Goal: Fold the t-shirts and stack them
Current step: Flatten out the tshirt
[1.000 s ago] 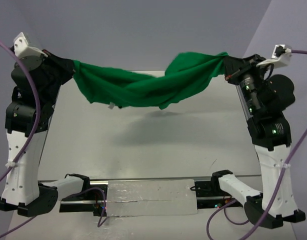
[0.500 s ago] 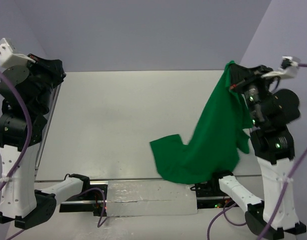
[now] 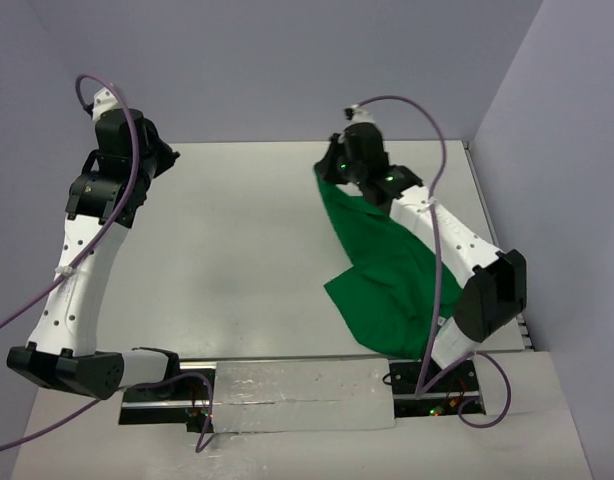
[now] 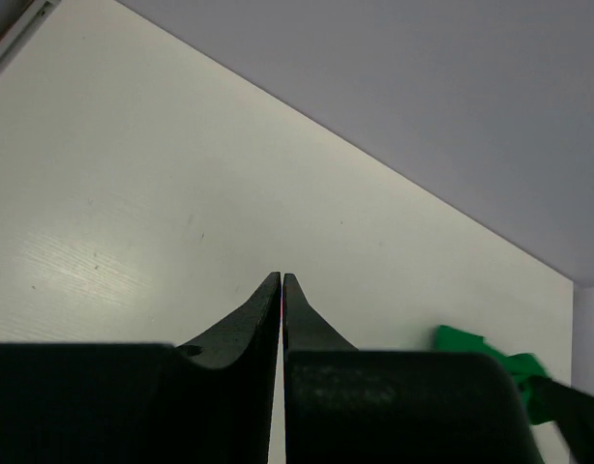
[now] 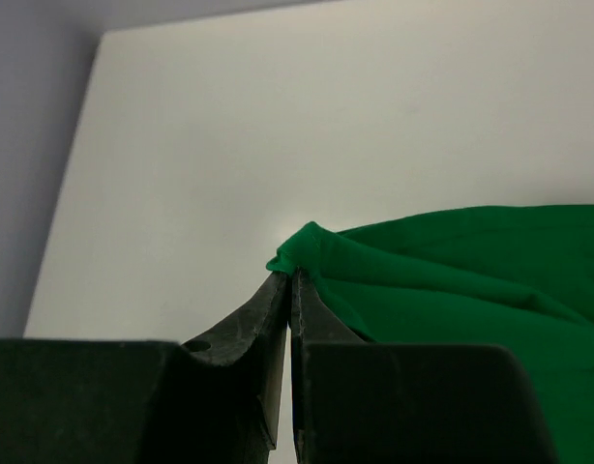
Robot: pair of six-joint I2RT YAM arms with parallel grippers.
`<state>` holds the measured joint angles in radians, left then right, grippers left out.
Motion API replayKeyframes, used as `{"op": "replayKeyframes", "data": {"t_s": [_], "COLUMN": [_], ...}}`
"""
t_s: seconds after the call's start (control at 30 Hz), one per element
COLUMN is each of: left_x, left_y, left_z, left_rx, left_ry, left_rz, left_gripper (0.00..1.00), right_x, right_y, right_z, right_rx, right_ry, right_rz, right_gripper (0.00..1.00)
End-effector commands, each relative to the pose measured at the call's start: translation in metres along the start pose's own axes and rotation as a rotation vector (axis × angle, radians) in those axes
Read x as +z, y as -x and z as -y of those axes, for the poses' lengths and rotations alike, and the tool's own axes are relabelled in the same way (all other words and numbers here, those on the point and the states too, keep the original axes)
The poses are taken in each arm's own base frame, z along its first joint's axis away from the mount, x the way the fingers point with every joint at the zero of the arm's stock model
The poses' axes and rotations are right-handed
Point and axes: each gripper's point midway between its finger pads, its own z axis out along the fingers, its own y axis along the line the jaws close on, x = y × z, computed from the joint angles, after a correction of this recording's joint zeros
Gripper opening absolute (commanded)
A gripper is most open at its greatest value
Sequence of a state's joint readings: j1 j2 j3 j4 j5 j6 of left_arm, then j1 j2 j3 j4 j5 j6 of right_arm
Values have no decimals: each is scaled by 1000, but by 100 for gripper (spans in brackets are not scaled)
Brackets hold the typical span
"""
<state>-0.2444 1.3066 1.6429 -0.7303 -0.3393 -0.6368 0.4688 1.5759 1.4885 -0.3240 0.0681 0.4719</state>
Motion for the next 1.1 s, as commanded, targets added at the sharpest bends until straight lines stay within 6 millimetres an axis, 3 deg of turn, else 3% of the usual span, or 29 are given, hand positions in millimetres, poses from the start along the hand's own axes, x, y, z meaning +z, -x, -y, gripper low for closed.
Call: {"op": "replayKeyframes", "data": {"t_s": [0.0,0.03,0.1,0.13,0.17,0.2,0.23,0.3,0.37,0.43,0.5,0.53,0.57,0.6,0.67,0.7,0.73,0.77,0.8,0.83,0.97,1.07], "left_x": [-11,-12,-13,-16,-16,-17,-19,-17,-13,-3,9,15,16,17,21,22,22,23,23,23,23,27], "left_y": [17,14,14,12,11,10,10,4,-9,-32,-63,-93,-93,-124,-169,-186,-197,-213,-237,-256,-304,-332], "left_z": [-18,-25,-35,-40,-44,-48,-51,-56,-55,-56,-56,-59,-50,-44,-46,-46,-42,-43,-47,-50,-67,-88], "left_rx": [-48,-53,-61,-66,-69,-71,-73,-68,-58,-39,-36,-46,-51,-44,-21,-8,-3,9,27,38,68,84], "left_ry": [39,57,79,85,93,98,99,105,83,64,31,19,-9,-46,-34,-31,-36,-29,-10,2,27,91], "left_rz": [57,53,58,59,59,61,63,47,8,-56,-146,-224,-214,-275,-350,-380,-400,-430,-476,-514,-571,-604], "left_gripper": [10,11,10,10,10,11,10,11,16,27,35,36,38,45,64,75,80,85,89,91,95,95], "right_x": [-15,-14,-8,-7,-4,-8,-4,-5,-17,-35,-57,-59,-76,-92,-106,-114,-117,-120,-122,-126,-144,-151], "right_y": [-1,-28,-58,-70,-83,-83,-95,-89,-68,-46,-23,-40,-19,-28,-54,-75,-85,-105,-142,-167,-226,-251], "right_z": [-116,-143,-160,-169,-179,-186,-183,-181,-165,-148,-100,-73,-68,-37,4,26,35,47,67,80,116,134], "right_rx": [12,4,7,2,-8,-15,-47,-80,-123,-117,-45,-25,2,24,29,33,43,56,94,149,290,323], "right_ry": [279,339,385,415,438,460,442,417,358,326,262,226,230,183,67,11,-12,-38,-83,-106,-188,-244], "right_rz": [54,5,-67,-99,-136,-149,-209,-219,-178,-121,-61,-81,-24,-4,-23,-43,-53,-84,-144,-173,-216,-246], "right_gripper": [9,9,14,24,41,55,73,85,93,94,94,93,92,91,91,90,90,90,90,89,86,86]}}
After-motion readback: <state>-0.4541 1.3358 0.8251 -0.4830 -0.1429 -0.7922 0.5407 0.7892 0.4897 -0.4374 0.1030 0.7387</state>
